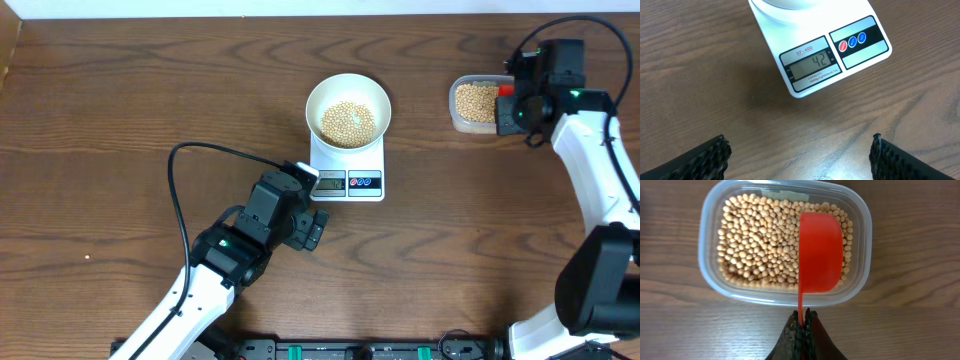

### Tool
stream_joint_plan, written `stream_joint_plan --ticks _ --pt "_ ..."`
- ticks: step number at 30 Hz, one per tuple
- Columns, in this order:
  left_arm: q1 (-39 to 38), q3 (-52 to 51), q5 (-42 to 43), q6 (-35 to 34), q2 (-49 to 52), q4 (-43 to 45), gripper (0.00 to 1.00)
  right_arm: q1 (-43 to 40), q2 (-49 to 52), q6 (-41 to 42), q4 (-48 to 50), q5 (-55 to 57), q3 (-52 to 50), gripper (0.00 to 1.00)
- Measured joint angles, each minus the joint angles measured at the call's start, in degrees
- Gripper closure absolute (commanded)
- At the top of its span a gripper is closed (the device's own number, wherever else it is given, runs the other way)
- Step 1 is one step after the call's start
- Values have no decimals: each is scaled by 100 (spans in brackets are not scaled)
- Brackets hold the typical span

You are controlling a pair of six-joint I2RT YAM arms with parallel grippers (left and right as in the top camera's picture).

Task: Scoop item into bowl and weigh 50g on scale
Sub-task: 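Dip the scoop into the tub again for a small amount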

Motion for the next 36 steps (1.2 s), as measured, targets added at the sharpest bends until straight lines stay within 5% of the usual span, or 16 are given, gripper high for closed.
stream_joint_plan --ticks 13,25,36 --pt "0 0 0 0 0 0 9 308 354 2 116 463 0 99" --pt "0 0 0 0 0 0 9 131 393 474 321 -968 0 99" --pt "0 0 0 0 0 0 9 -981 393 791 326 -2769 0 99"
